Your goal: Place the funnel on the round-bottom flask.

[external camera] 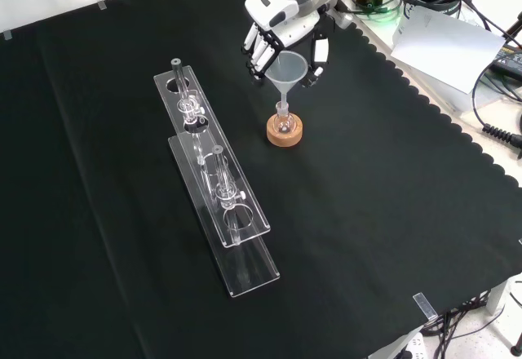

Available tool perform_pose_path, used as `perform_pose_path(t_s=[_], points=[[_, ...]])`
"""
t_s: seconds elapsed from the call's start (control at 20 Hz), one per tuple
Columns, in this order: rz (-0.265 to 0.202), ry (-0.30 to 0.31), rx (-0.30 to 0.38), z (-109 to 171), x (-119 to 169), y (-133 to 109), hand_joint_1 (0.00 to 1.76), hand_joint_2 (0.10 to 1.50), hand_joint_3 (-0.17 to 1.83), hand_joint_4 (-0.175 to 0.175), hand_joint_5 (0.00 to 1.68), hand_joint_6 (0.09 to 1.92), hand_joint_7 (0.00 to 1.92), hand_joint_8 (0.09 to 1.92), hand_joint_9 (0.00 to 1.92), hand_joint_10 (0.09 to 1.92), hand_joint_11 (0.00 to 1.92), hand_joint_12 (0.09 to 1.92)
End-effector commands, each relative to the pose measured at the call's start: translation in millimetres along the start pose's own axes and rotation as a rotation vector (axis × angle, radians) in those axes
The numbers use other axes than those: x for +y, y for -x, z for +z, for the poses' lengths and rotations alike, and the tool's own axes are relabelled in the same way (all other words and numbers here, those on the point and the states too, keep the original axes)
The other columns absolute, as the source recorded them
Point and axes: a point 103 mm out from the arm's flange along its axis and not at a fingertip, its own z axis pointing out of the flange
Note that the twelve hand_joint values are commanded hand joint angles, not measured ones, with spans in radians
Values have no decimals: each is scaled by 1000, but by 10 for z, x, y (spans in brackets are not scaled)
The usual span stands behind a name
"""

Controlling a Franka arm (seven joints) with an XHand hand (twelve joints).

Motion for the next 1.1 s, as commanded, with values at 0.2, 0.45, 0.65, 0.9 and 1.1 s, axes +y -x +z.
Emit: perform_pose_path(t_s=[0.2, 0.45, 0.65, 0.9, 1.1], points=[[8, 11, 2, -31, -36, 72, 930, 675, 744, -11, 764, 805, 707, 652, 1038, 410, 728, 1197], [11, 3, 0, 5, -43, 81, 930, 675, 745, -11, 764, 806, 706, 653, 1038, 410, 728, 1197], [10, 2, 1, 16, -32, 70, 930, 675, 745, -11, 764, 807, 706, 654, 1038, 410, 728, 1197], [8, -8, -1, 60, -4, 58, 930, 676, 745, -11, 764, 807, 705, 654, 1038, 411, 728, 1197], [4, -19, 0, 116, 14, 73, 930, 676, 746, -11, 763, 808, 704, 654, 1037, 411, 728, 1197]])
